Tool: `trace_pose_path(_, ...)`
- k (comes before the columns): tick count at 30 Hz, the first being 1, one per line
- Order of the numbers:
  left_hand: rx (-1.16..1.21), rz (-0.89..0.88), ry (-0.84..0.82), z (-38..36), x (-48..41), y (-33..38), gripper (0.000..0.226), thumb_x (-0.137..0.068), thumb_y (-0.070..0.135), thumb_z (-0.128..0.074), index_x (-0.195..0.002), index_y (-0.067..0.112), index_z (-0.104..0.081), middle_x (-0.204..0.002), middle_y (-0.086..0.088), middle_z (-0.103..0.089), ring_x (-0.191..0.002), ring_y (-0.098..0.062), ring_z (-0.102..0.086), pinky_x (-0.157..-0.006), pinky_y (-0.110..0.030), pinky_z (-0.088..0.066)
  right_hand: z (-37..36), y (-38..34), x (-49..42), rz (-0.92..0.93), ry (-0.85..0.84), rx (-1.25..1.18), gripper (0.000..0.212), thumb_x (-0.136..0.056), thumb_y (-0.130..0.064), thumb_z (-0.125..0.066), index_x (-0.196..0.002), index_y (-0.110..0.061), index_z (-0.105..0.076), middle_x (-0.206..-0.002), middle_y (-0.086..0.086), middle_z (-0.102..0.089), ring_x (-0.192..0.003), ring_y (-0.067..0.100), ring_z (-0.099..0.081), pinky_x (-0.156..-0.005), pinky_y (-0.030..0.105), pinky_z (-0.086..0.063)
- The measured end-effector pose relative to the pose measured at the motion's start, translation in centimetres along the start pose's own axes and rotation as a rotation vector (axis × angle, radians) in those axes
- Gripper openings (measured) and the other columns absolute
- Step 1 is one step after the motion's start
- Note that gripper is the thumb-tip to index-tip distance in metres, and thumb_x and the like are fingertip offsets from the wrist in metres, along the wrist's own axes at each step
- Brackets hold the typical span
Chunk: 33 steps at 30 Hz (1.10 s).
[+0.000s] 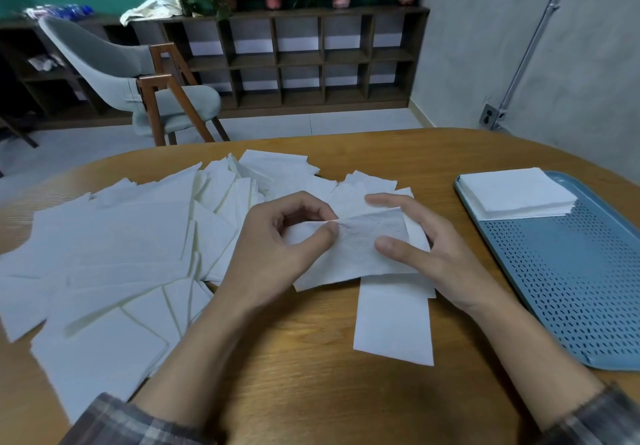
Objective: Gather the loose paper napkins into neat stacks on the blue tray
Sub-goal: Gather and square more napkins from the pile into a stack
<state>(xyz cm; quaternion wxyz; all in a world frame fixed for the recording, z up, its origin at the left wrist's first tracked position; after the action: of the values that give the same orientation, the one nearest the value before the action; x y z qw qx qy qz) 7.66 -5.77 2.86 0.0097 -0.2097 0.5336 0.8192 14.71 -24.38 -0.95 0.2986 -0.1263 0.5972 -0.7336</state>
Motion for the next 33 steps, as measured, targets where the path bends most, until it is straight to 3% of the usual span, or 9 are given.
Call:
trace_pose_path(2, 0.056, 0.077, -0.033, -0.2, -0.1, -0.5, 0.014, -0.09, 0.006, -0.077, -0.084, 0.018, -0.081, -0.086, 0.01, -0.078, -0.088, -0.006, -0.072, -0.077, -0.013, -0.051, -0.5, 0.1, 0.1, -0.02, -0.032, -0.061, 0.05, -0.08, -0.051, -0.077, -0.129, -0.043, -0.068, -0.131, -0.013, -0.069, -0.123, 0.011, -0.064, -0.096, 0.028, -0.052)
trace_pose_path(6, 0.081, 0.156, -0.033, -0.2, -0.2, -1.4, 0.011, -0.09, 0.01, -0.077, -0.085, 0.016, -0.084, -0.086, 0.009, -0.08, -0.087, -0.002, -0.073, -0.075, -0.009, -0.05, -0.7, -0.1, -0.1, -0.007, 0.022, -0.147, 0.021, -0.095, -0.034, -0.075, -0.115, -0.029, -0.076, -0.114, -0.007, -0.077, -0.103, 0.01, -0.073, -0.08, 0.018, -0.054)
trace_pose_path(8, 0.072, 0.17, -0.034, -0.3, -0.3, -1.8, 0.007, -0.09, 0.015, -0.08, -0.087, 0.019, -0.085, -0.087, 0.008, -0.08, -0.087, -0.003, -0.073, -0.075, -0.012, -0.051, -0.6, 0.1, -0.2, -0.024, 0.056, -0.161, 0.019, -0.097, -0.03, -0.068, -0.113, -0.023, -0.075, -0.107, -0.007, -0.079, -0.096, 0.008, -0.074, -0.076, 0.016, -0.053)
trace_pose_path(13, 0.055, 0.162, 0.003, -0.2, -0.3, -2.0, 0.006, -0.091, 0.018, -0.081, -0.087, 0.022, -0.085, -0.089, 0.012, -0.08, -0.088, -0.003, -0.073, -0.076, -0.013, -0.052, -0.9, 0.4, -0.2, -0.066, 0.03, -0.127, 0.031, -0.099, -0.036, -0.067, -0.13, -0.032, -0.067, -0.121, -0.01, -0.075, -0.112, 0.01, -0.071, -0.087, 0.023, -0.053)
trace_pose_path(16, 0.061, 0.16, -0.012, 0.4, -0.5, -1.7, 0.005, -0.092, 0.021, -0.08, -0.088, 0.022, -0.083, -0.089, 0.007, -0.08, -0.089, -0.003, -0.072, -0.079, -0.015, -0.052, -0.7, 0.6, -0.2, -0.077, 0.023, -0.113, 0.037, -0.099, -0.038, -0.068, -0.135, -0.035, -0.063, -0.13, -0.012, -0.071, -0.123, 0.011, -0.067, -0.104, 0.039, -0.051)
trace_pose_path(19, 0.204, 0.245, -0.173, -0.6, -0.3, -2.2, 0.013, -0.087, 0.032, -0.08, -0.092, 0.02, -0.083, -0.092, -0.019, -0.076, -0.088, -0.028, -0.073, -0.073, -0.028, -0.052, -0.8, 0.8, -0.1, -0.088, -0.025, -0.159, 0.047, -0.091, -0.051, -0.073, -0.135, -0.037, -0.064, -0.136, -0.006, -0.068, -0.13, 0.021, -0.063, -0.107, 0.048, -0.049)
trace_pose_path(21, 0.242, 0.279, -0.202, -1.2, -0.1, -2.5, 0.018, -0.084, 0.034, -0.08, -0.093, 0.019, -0.083, -0.094, -0.023, -0.076, -0.09, -0.034, -0.073, -0.069, -0.026, -0.052, -1.1, 0.8, -0.1, -0.085, -0.062, -0.186, 0.053, -0.084, -0.052, -0.072, -0.134, -0.037, -0.064, -0.135, -0.004, -0.068, -0.129, 0.023, -0.063, -0.102, 0.044, -0.05)
trace_pose_path(26, 0.098, 0.2, -0.048, -1.0, -0.3, -2.8, 0.003, -0.091, 0.022, -0.082, -0.089, 0.021, -0.084, -0.086, 0.006, -0.08, -0.087, -0.008, -0.074, -0.073, -0.016, -0.051, -1.7, 0.8, 0.0, -0.083, -0.093, -0.216, 0.057, -0.082, -0.047, -0.075, -0.137, -0.039, -0.062, -0.128, -0.001, -0.07, -0.119, 0.021, -0.069, -0.092, 0.034, -0.054)
trace_pose_path(33, -0.002, 0.089, 0.021, -0.7, -0.4, -2.1, 0.003, -0.091, 0.024, -0.083, -0.089, 0.026, -0.084, -0.091, 0.017, -0.079, -0.092, -0.005, -0.072, -0.078, -0.015, -0.051, -1.6, 0.4, 0.0, -0.066, -0.043, -0.204, 0.052, -0.098, -0.026, -0.072, -0.144, -0.044, -0.054, -0.129, -0.008, -0.07, -0.116, 0.016, -0.07, -0.09, 0.03, -0.058)
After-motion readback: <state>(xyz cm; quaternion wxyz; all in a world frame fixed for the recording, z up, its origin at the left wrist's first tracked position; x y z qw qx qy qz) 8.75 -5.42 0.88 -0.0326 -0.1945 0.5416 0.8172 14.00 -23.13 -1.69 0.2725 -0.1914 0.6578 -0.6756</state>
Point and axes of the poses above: each hand's wrist, its own x-axis away from the middle knuckle, its own z-axis out of the back of the hand, y = z × x, the point moved 9 cm from there along -x, towards the middle knuckle
